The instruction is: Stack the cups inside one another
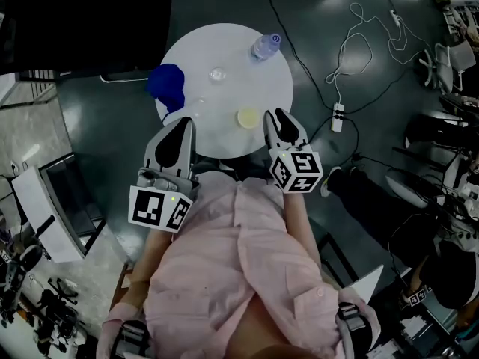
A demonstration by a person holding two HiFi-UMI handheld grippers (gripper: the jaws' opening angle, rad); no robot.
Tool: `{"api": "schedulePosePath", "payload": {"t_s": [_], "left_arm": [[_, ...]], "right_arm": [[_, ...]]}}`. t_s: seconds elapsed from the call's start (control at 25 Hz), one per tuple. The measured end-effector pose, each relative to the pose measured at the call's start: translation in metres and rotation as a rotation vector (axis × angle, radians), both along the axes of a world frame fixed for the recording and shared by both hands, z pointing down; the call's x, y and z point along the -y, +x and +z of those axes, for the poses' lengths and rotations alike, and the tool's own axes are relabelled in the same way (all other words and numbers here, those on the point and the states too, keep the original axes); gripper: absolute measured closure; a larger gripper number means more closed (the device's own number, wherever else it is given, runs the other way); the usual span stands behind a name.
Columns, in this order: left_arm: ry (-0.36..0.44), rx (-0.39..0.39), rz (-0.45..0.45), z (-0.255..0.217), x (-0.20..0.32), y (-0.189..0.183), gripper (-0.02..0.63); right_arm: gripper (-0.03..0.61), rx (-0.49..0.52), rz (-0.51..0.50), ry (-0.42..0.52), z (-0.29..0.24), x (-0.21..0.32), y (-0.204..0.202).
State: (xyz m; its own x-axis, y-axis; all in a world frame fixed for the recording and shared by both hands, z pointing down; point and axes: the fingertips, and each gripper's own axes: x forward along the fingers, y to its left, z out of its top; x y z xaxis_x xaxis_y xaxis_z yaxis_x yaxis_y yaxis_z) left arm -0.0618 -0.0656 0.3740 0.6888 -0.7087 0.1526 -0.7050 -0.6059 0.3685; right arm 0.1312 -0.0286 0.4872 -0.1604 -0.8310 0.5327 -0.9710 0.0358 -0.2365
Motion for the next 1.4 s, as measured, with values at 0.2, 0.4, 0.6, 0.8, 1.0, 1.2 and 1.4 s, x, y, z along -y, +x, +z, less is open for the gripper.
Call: {"api": "schedulePosePath", "payload": {"t_s": [0.2,0.4,0.6,0.8,1.0,1.2,1.4], "left_arm": [[0.000,0.000,0.006,0.000,-0.001,0.006,0.595],[0.002,0.002,0.014,-0.001,-0.001,0.004,0.595],[0.007,0.003,0.019,-0.002,-0.001,0.004,0.595],[0.006,0.004,0.019,-0.001,0.000,0.004,0.595],[0.003,0.005,0.005,-0.002,-0.001,-0.003,0.595],[0.002,0.004,-0.009,-0.002,0.001,-0.011,0.595],[0.000,0.001,-0.017,-0.002,0.003,-0.015,0.595]], "right_arm": [[0.480,-0.005,-0.003,-0.051,0.021,0.002,0.006],[0.480,0.007,0.001,-0.118,0.049,0.004,0.010],[0.480,0.002,-0.004,-0.191,0.077,0.001,0.015],[0.480,-0.003,-0.017,-0.257,0.103,0.000,0.016],[0.474,-0.020,-0.041,-0.314,0.124,-0.001,0.011],[0.465,-0.038,-0.053,-0.364,0.142,0.001,0.009],[0.462,-0.043,-0.066,-0.411,0.160,0.002,0.009]]}}
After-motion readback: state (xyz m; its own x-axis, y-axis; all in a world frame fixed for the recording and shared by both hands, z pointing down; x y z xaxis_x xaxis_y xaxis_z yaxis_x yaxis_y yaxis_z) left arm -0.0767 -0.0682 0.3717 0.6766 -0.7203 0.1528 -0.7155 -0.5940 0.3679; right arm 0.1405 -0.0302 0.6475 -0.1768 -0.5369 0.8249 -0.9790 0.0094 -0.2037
